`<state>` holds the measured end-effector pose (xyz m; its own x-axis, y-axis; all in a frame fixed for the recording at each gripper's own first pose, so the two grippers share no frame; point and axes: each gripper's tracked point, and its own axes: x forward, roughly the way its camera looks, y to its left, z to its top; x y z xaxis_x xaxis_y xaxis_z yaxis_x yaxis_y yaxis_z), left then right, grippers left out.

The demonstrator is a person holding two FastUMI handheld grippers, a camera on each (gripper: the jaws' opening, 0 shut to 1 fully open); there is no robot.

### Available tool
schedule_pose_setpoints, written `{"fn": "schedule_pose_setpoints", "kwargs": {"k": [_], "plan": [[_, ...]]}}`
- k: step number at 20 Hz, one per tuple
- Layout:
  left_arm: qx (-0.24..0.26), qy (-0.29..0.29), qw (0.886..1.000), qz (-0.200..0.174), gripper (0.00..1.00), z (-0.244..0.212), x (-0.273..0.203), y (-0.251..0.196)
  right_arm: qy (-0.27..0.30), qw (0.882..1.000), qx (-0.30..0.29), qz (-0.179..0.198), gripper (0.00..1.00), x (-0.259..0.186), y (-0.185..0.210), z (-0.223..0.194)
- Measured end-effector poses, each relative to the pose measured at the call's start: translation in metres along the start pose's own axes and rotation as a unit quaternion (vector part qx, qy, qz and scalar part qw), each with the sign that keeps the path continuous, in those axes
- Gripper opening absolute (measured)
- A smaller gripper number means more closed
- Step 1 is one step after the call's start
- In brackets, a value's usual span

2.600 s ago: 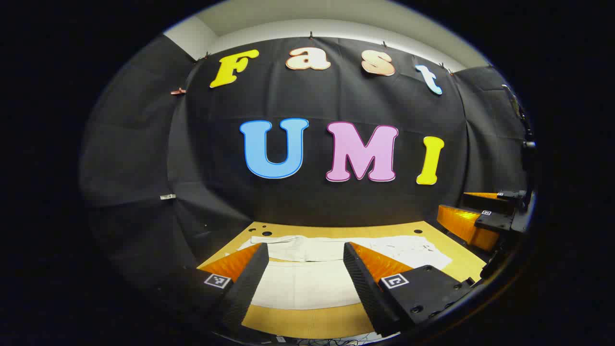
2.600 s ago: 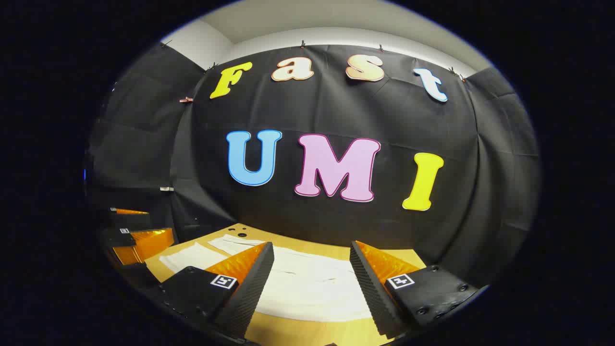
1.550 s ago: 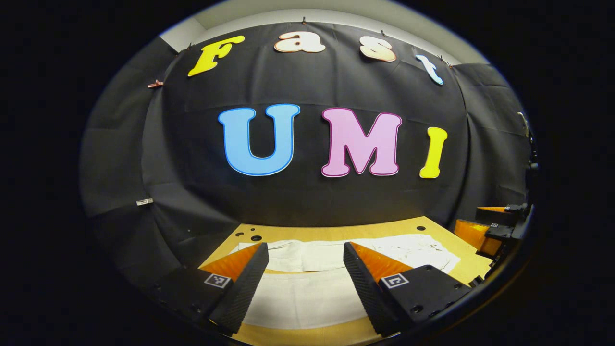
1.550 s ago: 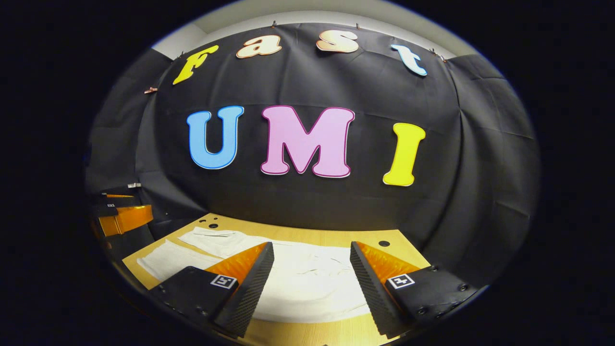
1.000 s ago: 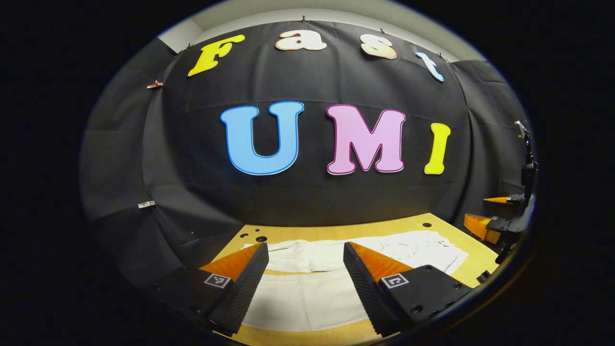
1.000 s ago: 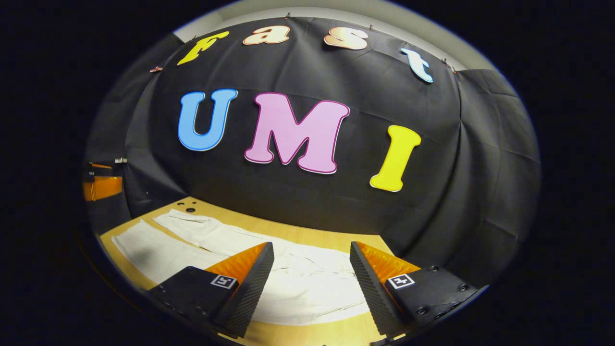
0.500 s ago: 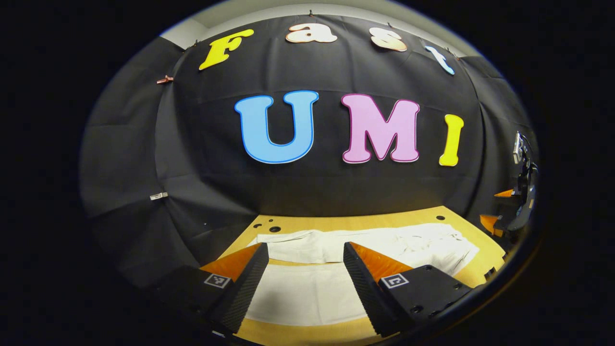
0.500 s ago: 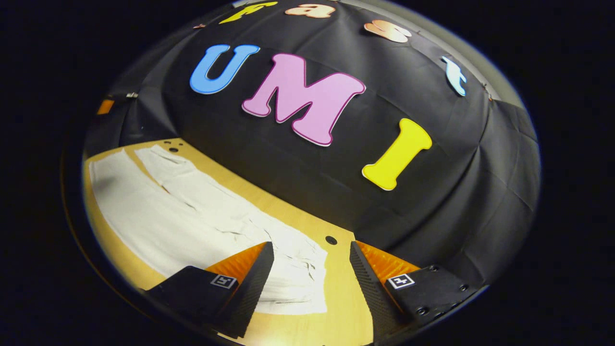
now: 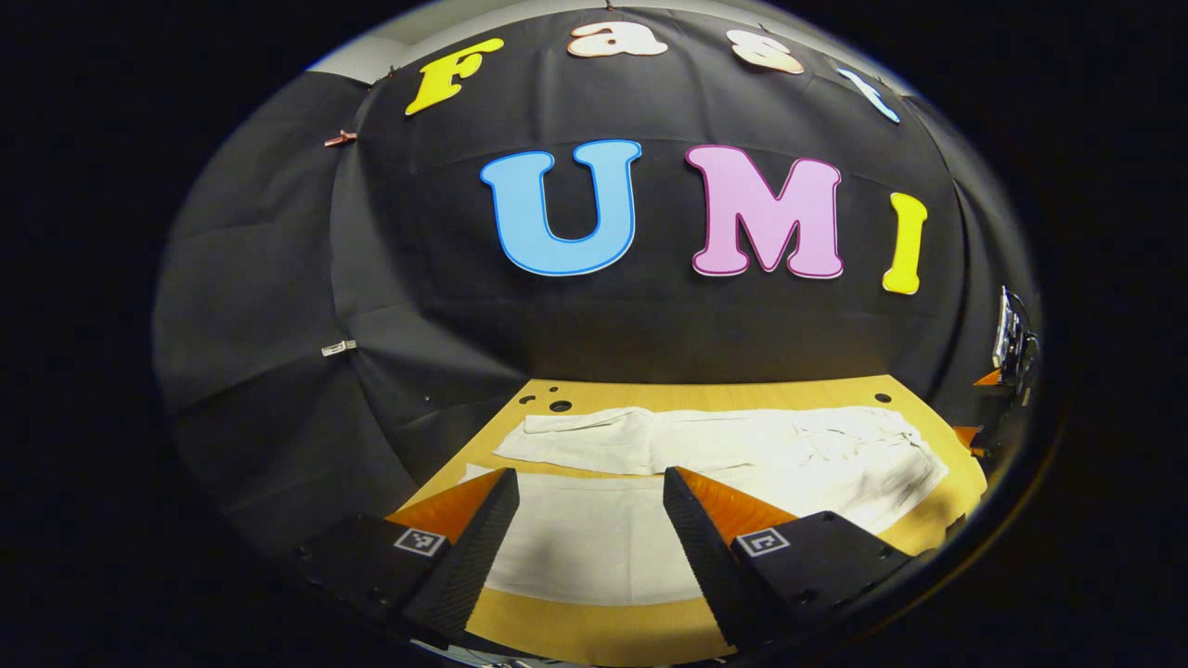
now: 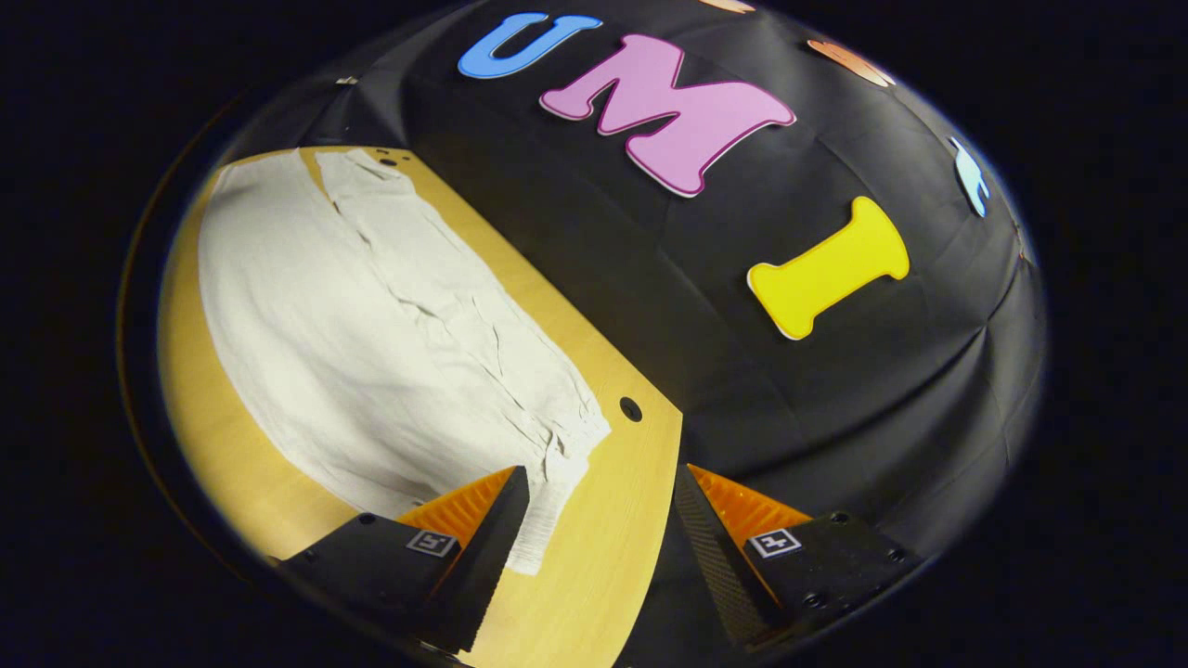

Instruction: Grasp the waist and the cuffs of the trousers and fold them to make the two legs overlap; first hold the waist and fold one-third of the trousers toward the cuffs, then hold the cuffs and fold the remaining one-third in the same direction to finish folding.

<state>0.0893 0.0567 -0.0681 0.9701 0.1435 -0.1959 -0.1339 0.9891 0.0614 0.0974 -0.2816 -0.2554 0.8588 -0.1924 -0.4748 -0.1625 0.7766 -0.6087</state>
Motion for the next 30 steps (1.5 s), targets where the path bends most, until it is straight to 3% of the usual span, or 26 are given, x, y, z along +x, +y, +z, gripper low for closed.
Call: {"fn": "schedule_pose_setpoints", "kwargs": {"k": [3, 7, 12, 16, 21, 26, 27, 28, 30], "plan": [[0.024, 0.01, 1.0, 0.0, 0.99, -0.007, -0.002, -0.012, 0.022, 0.999, -0.013, 0.032, 0.97, 0.014, 0.01, -0.031], [0.05, 0.014, 0.999, -0.012, 0.99, -0.008, -0.005, -0.04, 0.039, 0.992, -0.09, 0.077, 0.98, 0.018, 0.022, -0.066], [0.037, 0.03, 0.998, -0.037, 0.99, -0.016, -0.003, -0.072, 0.05, 0.982, -0.135, 0.124, 0.97, 0.025, 0.041, -0.095], [0.03, 0.039, 0.998, -0.029, 0.99, -0.018, -0.001, -0.074, 0.059, 0.968, -0.18, 0.165, 0.97, 0.035, 0.062, -0.115], [0.019, 0.053, 0.998, -0.006, 0.99, -0.023, -0.005, -0.062, 0.031, 0.962, -0.215, 0.162, 0.95, 0.047, 0.067, -0.102], [-0.007, 0.072, 0.997, 0.002, 0.99, -0.032, -0.006, -0.056, 0.004, 0.925, -0.352, 0.143, 0.94, 0.062, 0.084, -0.089], [-0.008, 0.074, 0.997, 0.002, 0.99, -0.032, -0.005, -0.055, 0.005, 0.921, -0.365, 0.139, 0.73, 0.064, 0.087, -0.09], [-0.007, 0.076, 0.997, 0.003, 0.99, -0.034, -0.003, -0.053, 0.005, 0.917, -0.374, 0.137, 0.72, 0.063, 0.089, -0.087], [-0.003, 0.075, 0.997, 0.008, 0.99, -0.033, -0.001, -0.043, 0.022, 0.918, -0.37, 0.144, 0.57, 0.063, 0.092, -0.091]]}}
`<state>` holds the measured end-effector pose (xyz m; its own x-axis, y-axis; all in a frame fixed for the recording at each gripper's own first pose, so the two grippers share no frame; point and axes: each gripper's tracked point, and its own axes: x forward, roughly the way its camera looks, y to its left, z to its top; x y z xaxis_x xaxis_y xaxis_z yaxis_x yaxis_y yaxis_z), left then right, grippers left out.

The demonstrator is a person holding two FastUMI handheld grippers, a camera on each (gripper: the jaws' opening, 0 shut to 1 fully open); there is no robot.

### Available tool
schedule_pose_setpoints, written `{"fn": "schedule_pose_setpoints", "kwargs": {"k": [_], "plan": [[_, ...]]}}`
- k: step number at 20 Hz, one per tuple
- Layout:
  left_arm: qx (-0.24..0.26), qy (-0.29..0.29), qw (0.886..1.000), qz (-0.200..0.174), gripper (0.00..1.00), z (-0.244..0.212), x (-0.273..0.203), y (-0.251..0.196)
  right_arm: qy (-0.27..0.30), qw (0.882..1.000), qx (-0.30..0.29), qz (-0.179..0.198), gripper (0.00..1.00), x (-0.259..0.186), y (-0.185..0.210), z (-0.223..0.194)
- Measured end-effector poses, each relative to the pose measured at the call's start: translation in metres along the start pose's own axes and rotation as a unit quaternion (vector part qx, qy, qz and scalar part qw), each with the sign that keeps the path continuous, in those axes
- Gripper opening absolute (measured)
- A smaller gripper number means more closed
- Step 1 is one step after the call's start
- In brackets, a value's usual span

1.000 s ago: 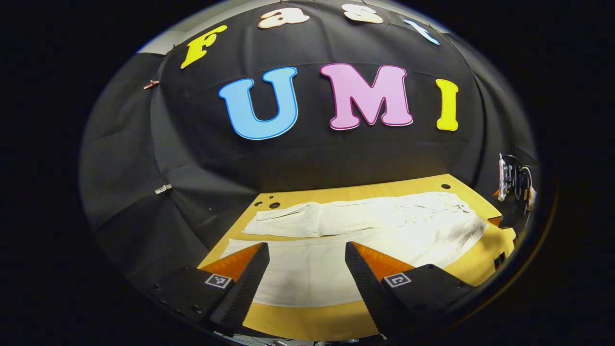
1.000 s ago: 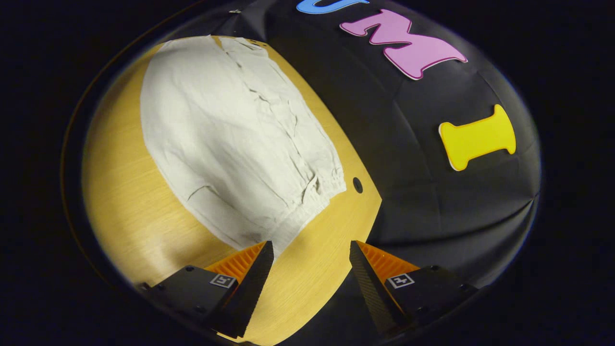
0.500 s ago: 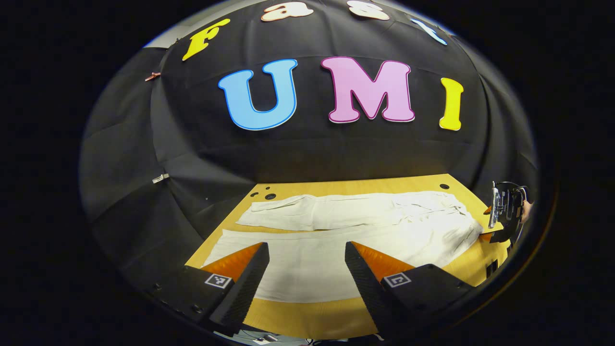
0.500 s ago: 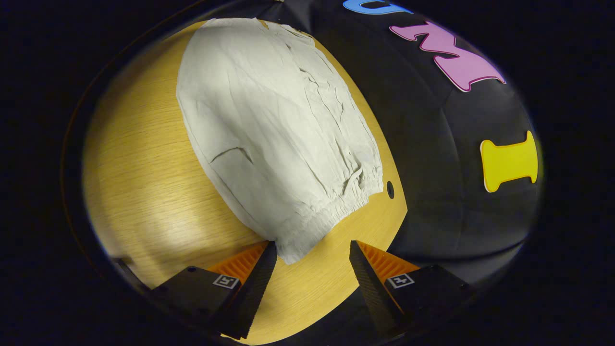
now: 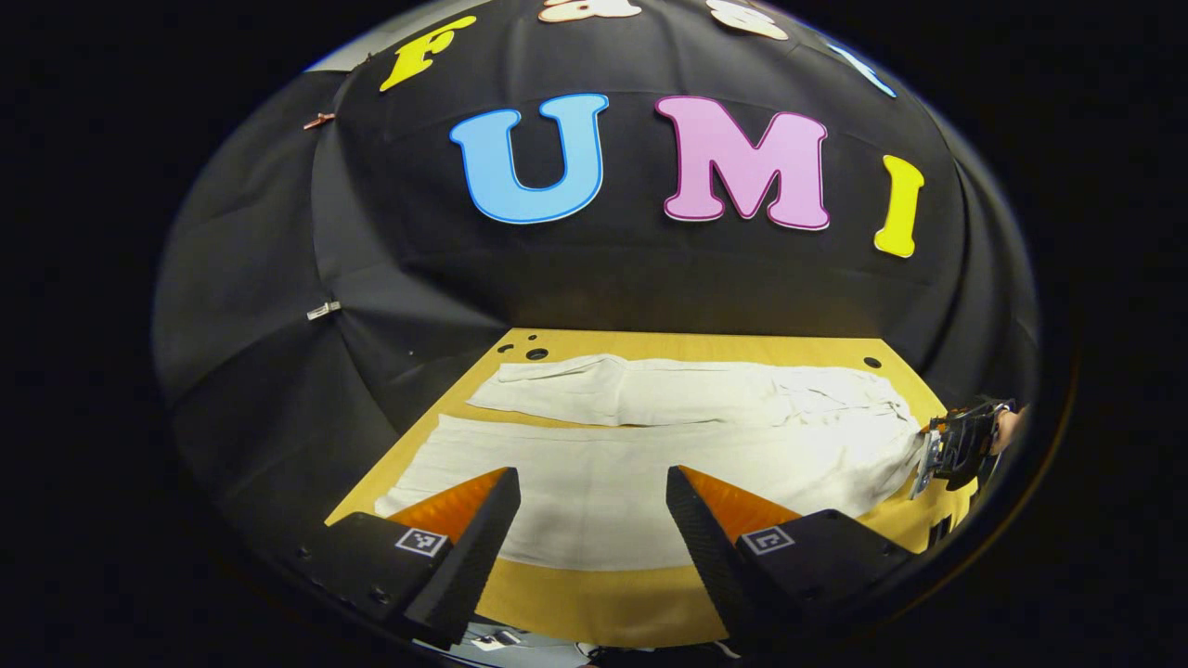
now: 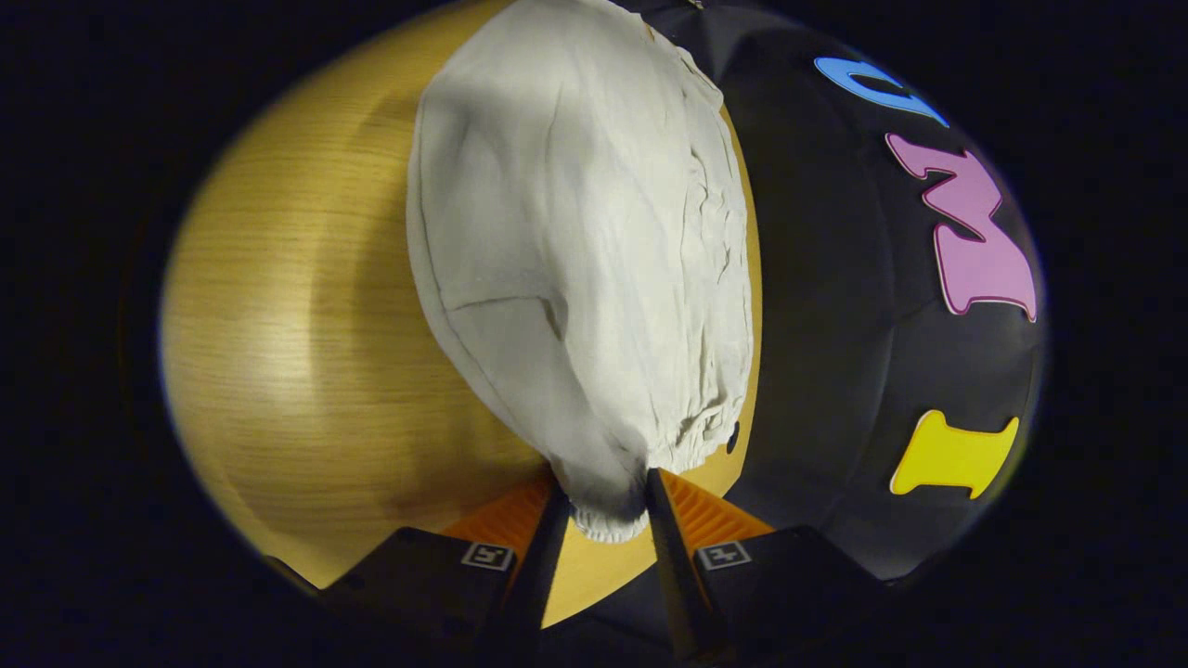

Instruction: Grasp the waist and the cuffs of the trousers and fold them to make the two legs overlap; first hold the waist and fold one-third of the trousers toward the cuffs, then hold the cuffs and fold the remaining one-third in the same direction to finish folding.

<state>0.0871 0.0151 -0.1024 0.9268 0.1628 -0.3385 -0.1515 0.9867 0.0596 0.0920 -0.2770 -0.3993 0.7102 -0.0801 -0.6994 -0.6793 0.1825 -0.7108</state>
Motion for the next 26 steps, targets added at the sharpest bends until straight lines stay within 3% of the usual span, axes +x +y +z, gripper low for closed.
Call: {"fn": "schedule_pose_setpoints", "kwargs": {"k": [1, 2, 4, 7, 12, 14, 15, 17, 20, 22, 26], "plan": [[0.001, 0.0, 1.0, 0.004, 0.99, 0.001, 0.001, 0.007, 0.003, 1.0, 0.005, 0.011, 0.31, 0.001, 0.004, -0.001], [0.001, 0.001, 1.0, 0.009, 0.99, -0.002, 0.001, 0.013, 0.006, 1.0, 0.006, 0.011, 0.4, -0.001, 0.003, -0.001], [0.015, 0.007, 1.0, 0.008, 0.99, -0.008, -0.001, 0.021, 0.016, 1.0, 0.01, 0.016, 0.3, 0.004, 0.003, -0.003], [0.052, 0.009, 0.999, 0.011, 0.99, -0.014, -0.006, 0.041, 0.047, 0.998, 0.024, 0.035, 0.22, 0.002, 0.003, -0.003], [0.059, 0.037, 0.997, 0.038, 0.99, -0.043, -0.007, 0.102, 0.061, 0.989, 0.082, 0.111, 0.09, 0.002, 0.003, -0.003], [0.12, 0.046, 0.99, 0.05, 0.98, -0.054, -0.001, 0.141, 0.061, 0.987, 0.071, 0.128, 0.08, 0.003, 0.003, 0.0], [0.167, 0.048, 0.984, 0.051, 0.98, -0.058, 0.006, 0.158, 0.064, 0.987, 0.066, 0.131, 0.08, 0.002, 0.002, 0.002], [0.271, 0.045, 0.961, 0.02, 0.97, -0.068, 0.022, 0.18, 0.073, 0.986, 0.063, 0.132, 0.08, 0.002, 0.003, 0.0], [0.4, 0.082, 0.912, -0.041, 0.96, -0.108, 0.041, 0.205, 0.081, 0.988, 0.029, 0.13, 0.08, 0.002, 0.003, 0.002], [0.438, 0.107, 0.89, -0.06, 0.96, -0.127, 0.057, 0.23, 0.087, 0.987, 0.014, 0.132, 0.08, 0.001, 0.003, 0.002], [0.481, 0.138, 0.864, -0.049, 0.96, -0.142, 0.09, 0.281, 0.095, 0.986, 0.016, 0.136, 0.08, 0.002, 0.003, 0.001]]}}
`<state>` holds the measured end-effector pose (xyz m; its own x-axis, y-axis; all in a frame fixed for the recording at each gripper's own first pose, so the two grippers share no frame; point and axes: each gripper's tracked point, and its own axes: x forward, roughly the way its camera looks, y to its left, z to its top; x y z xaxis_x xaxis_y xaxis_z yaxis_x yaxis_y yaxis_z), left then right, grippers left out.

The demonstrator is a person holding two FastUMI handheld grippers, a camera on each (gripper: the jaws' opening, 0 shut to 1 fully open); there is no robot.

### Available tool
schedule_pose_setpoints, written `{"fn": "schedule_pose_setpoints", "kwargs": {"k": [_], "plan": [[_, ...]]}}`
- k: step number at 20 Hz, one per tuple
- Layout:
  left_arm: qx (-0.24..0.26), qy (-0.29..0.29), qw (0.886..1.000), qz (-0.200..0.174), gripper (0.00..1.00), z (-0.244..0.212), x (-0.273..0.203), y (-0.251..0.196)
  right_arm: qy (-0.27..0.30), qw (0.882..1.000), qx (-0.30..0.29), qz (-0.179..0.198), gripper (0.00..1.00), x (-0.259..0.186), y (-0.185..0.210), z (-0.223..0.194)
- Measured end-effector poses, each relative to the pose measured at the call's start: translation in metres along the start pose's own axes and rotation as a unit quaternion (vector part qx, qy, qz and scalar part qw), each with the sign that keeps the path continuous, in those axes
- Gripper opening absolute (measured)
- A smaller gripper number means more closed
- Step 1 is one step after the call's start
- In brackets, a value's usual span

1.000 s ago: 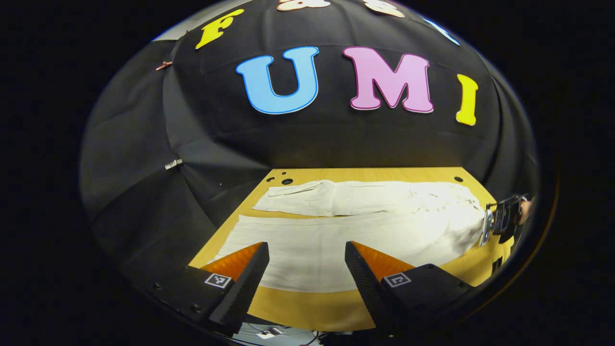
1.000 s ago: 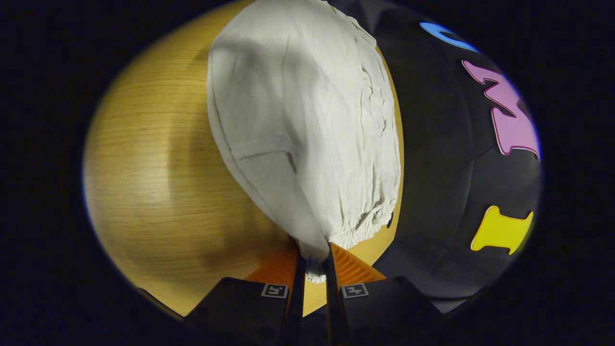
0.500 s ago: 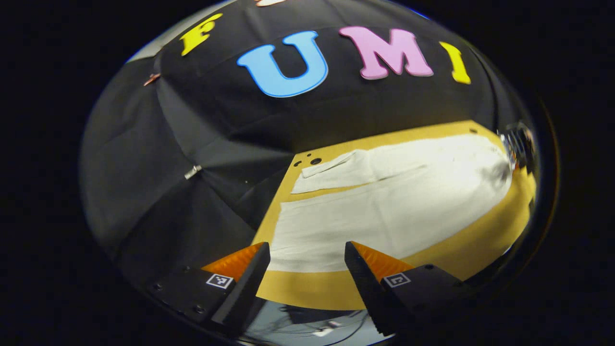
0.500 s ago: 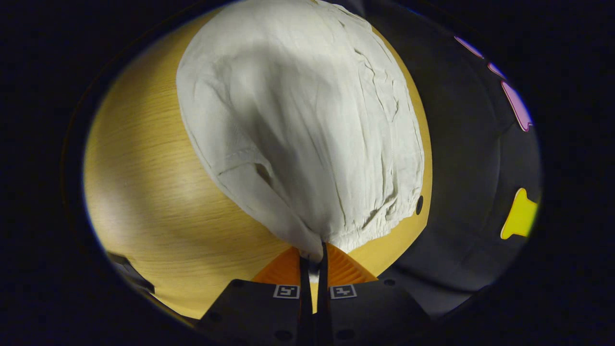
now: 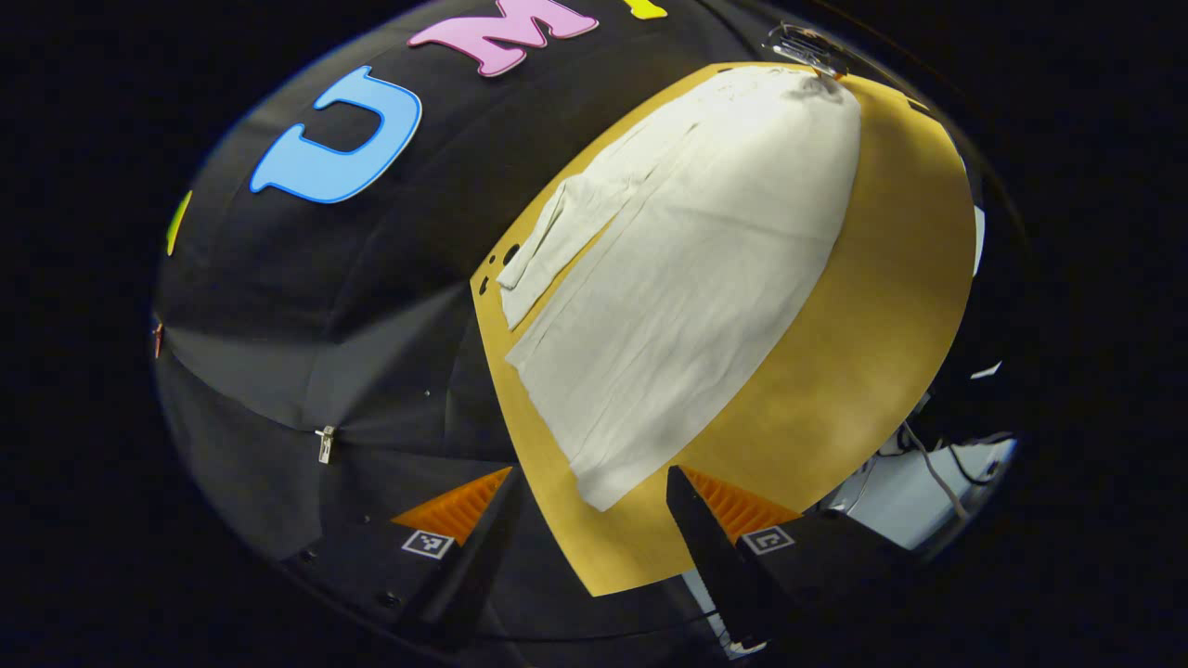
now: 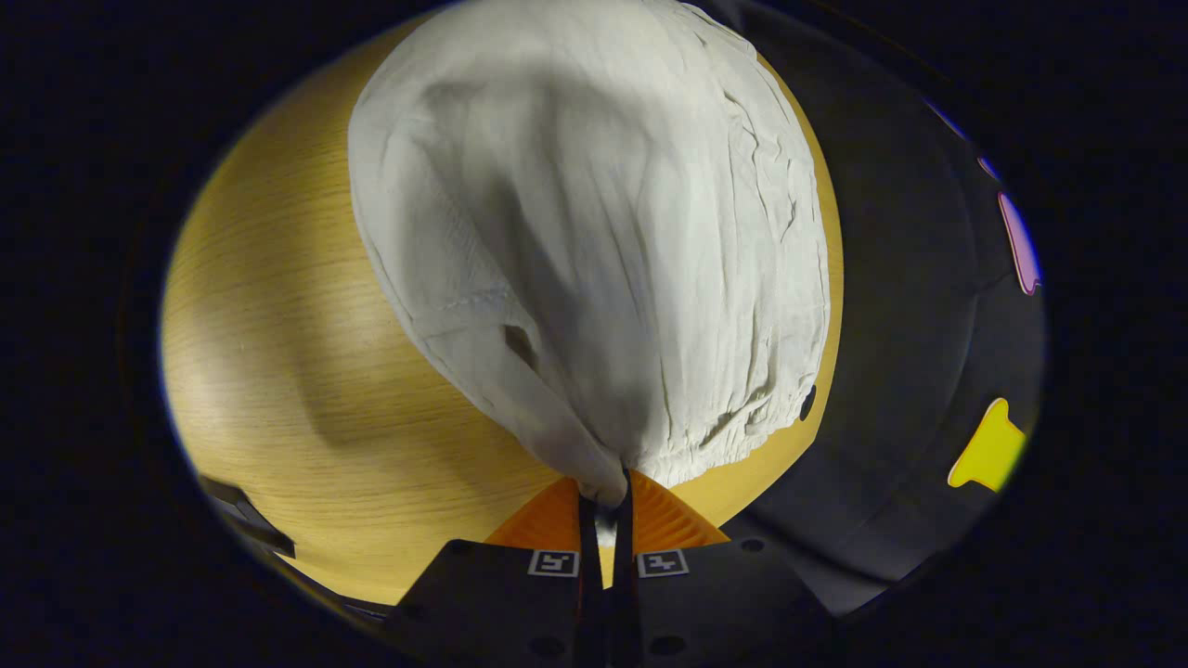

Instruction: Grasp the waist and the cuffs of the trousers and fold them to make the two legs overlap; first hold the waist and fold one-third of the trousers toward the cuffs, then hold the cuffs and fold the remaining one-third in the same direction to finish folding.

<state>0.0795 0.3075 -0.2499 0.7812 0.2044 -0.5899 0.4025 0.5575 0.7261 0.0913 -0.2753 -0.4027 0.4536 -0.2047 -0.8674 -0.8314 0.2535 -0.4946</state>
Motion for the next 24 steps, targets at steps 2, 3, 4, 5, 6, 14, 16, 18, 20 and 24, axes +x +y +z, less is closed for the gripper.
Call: {"fn": "schedule_pose_setpoints", "kwargs": {"k": [2, 3, 4, 5, 6, 14, 16, 18, 20, 24], "plan": [[0.035, 0.013, 0.999, -0.007, 0.96, -0.017, 0.02, 0.006, 0.002, 1.0, -0.004, -0.001, 0.08, 0.0, 0.0, 0.0], [0.059, 0.017, 0.998, -0.011, 0.96, -0.022, 0.028, 0.008, 0.003, 1.0, -0.005, -0.001, 0.08, 0.0, 0.0, 0.0], [0.084, 0.018, 0.996, -0.019, 0.96, -0.026, 0.035, 0.008, 0.004, 1.0, -0.006, -0.001, 0.08, 0.0, 0.0, -0.001], [0.108, 0.017, 0.994, -0.029, 0.96, -0.027, 0.043, 0.008, 0.004, 1.0, -0.008, -0.002, 0.08, 0.0, 0.0, -0.001], [0.132, 0.015, 0.99, -0.04, 0.96, -0.029, 0.055, 0.01, 0.004, 1.0, -0.01, -0.003, 0.08, 0.0, 0.0, -0.001], [0.25, 0.011, 0.962, -0.112, 0.71, -0.028, 0.081, -0.008, -0.001, 0.999, -0.034, -0.022, 0.08, 0.003, -0.004, -0.004], [0.225, 0.017, 0.967, -0.118, 0.62, -0.025, 0.088, -0.009, -0.002, 0.999, -0.034, -0.026, 0.08, 0.005, -0.005, -0.004], [0.217, 0.021, 0.968, -0.12, 0.54, -0.021, 0.097, -0.005, -0.003, 0.999, -0.033, -0.029, 0.08, 0.005, -0.006, -0.005], [0.223, 0.021, 0.968, -0.117, 0.45, -0.018, 0.106, -0.004, -0.004, 0.999, -0.035, -0.035, 0.08, 0.005, -0.007, -0.005], [0.208, 0.029, 0.974, -0.081, 0.08, -0.017, 0.113, -0.004, -0.009, 0.999, -0.025, -0.044, 0.08, 0.006, -0.008, -0.005]]}}
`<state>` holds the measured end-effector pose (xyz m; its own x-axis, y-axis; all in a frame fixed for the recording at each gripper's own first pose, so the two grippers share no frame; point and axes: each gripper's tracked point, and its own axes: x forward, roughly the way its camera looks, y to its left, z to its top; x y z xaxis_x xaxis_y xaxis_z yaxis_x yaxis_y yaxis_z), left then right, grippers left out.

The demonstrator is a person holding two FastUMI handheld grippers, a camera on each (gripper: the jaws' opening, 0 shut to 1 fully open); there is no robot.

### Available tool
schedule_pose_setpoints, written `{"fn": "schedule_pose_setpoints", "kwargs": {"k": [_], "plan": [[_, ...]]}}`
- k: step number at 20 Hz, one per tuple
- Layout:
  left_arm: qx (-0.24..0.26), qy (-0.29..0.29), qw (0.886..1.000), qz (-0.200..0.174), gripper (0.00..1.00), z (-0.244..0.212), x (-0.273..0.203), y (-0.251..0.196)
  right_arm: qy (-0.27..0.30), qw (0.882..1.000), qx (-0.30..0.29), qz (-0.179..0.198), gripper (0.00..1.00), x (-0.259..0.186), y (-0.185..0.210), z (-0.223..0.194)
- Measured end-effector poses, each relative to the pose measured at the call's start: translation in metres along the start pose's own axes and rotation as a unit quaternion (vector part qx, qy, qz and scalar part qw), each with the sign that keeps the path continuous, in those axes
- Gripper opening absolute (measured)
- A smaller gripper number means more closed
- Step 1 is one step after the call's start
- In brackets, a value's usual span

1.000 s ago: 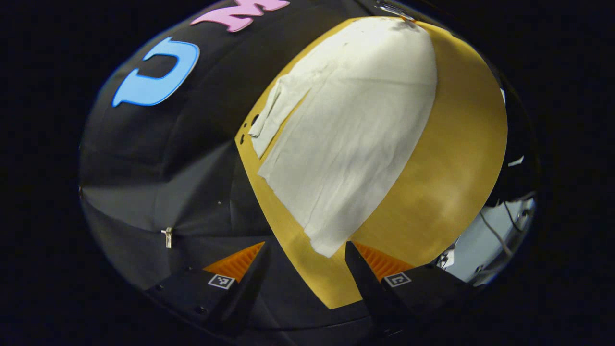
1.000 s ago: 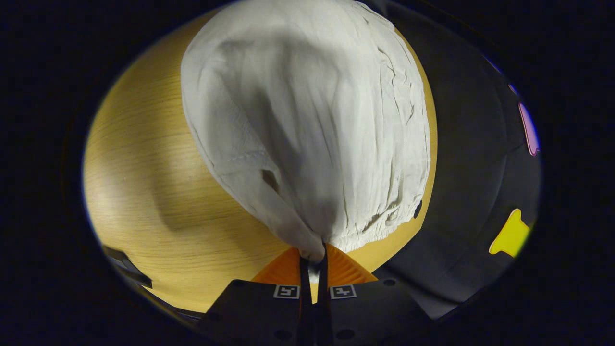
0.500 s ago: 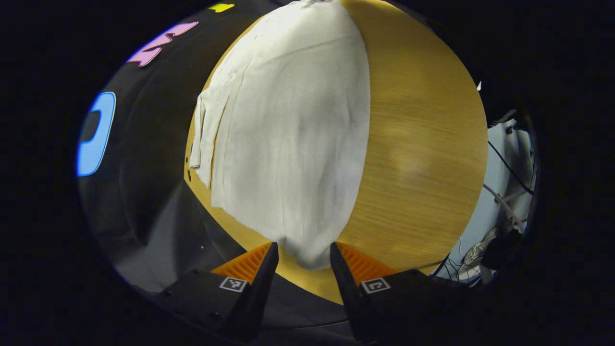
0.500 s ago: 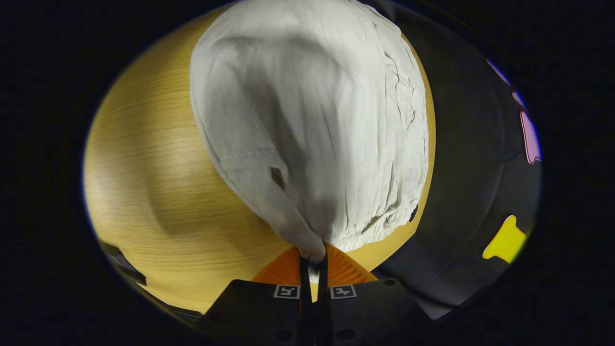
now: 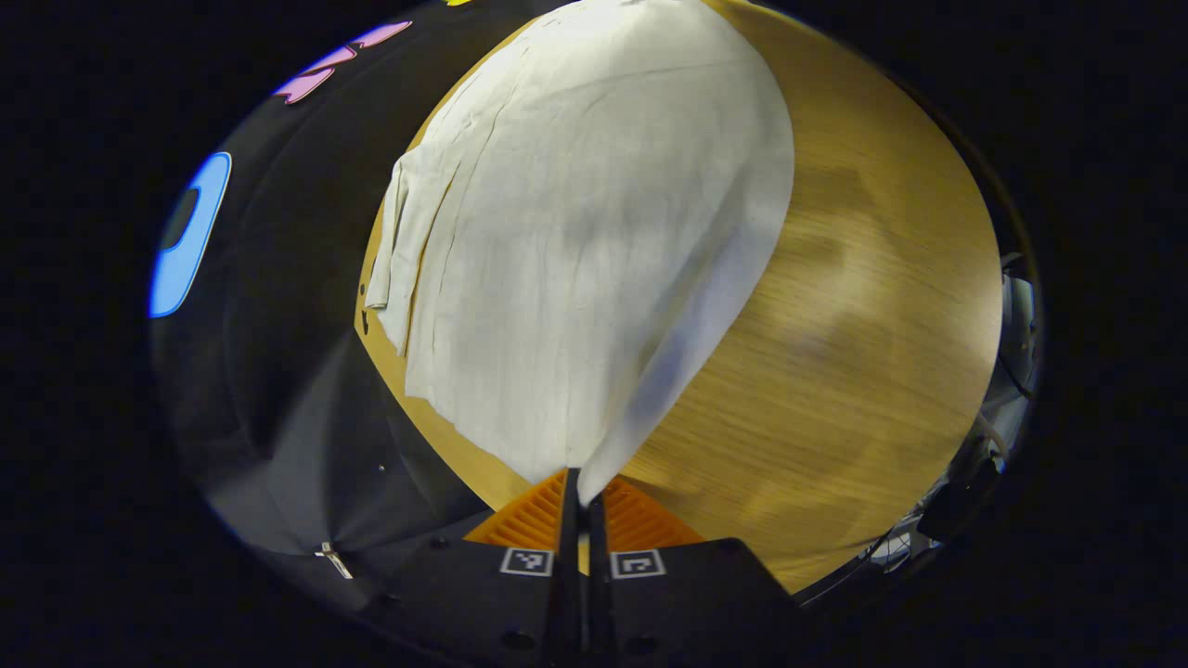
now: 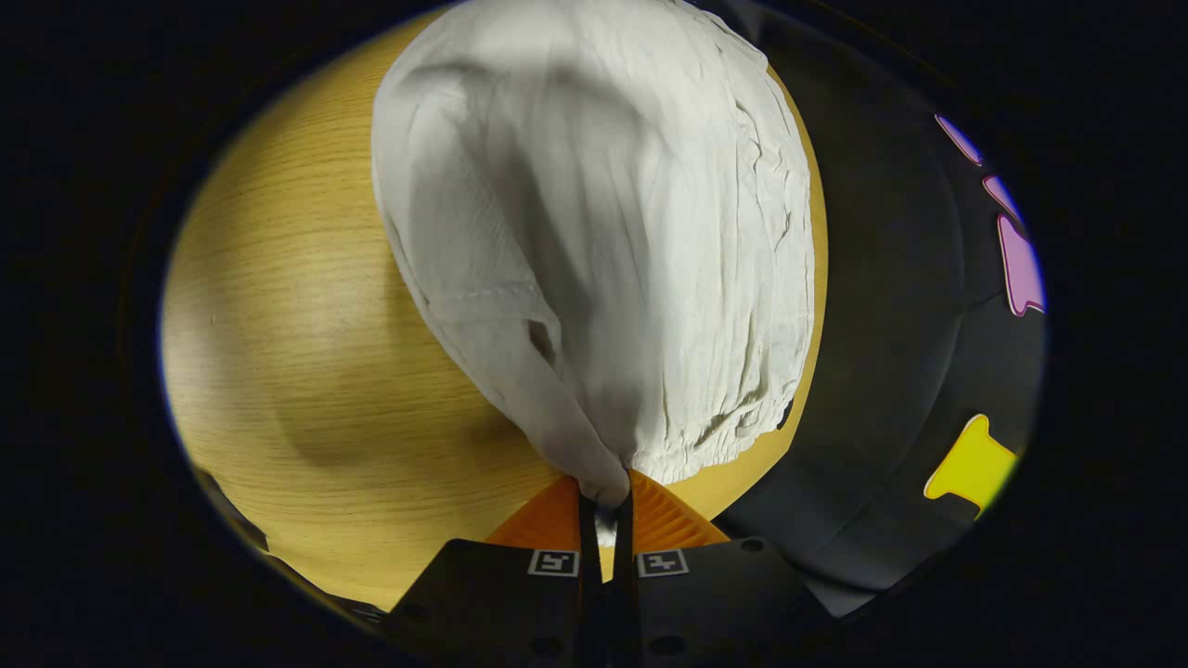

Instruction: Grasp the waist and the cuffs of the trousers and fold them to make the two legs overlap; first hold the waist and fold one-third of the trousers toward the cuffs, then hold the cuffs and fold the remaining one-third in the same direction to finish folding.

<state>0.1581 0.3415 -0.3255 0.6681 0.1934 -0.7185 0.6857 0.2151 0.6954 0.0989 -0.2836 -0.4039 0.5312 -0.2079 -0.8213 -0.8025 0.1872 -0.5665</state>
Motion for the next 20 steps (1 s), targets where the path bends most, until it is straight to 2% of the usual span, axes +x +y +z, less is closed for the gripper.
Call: {"fn": "schedule_pose_setpoints", "kwargs": {"k": [5, 8, 12, 14, 16, 20], "plan": [[-0.05, 0.021, 0.999, 0.002, 0.05, 0.003, 0.0, 0.005, -0.005, 1.0, 0.004, -0.006, 0.08, 0.0, -0.001, -0.001], [-0.091, 0.009, 0.995, 0.037, 0.06, 0.016, -0.007, 0.034, -0.005, 1.0, 0.019, -0.02, 0.08, -0.003, -0.009, -0.001], [-0.104, -0.011, 0.991, 0.082, 0.06, 0.033, -0.019, 0.086, -0.016, 0.996, 0.057, -0.06, 0.08, -0.025, -0.037, -0.007], [-0.097, -0.017, 0.99, 0.105, 0.1, 0.041, -0.024, 0.116, -0.021, 0.993, 0.081, -0.084, 0.08, -0.034, -0.06, -0.004], [-0.091, -0.023, 0.987, 0.127, 0.06, 0.049, -0.027, 0.148, -0.024, 0.988, 0.113, -0.104, 0.08, -0.035, -0.088, -0.002], [-0.104, -0.034, 0.981, 0.161, 0.05, 0.063, -0.026, 0.21, -0.027, 0.968, 0.214, -0.131, 0.08, -0.032, -0.135, -0.006]]}}
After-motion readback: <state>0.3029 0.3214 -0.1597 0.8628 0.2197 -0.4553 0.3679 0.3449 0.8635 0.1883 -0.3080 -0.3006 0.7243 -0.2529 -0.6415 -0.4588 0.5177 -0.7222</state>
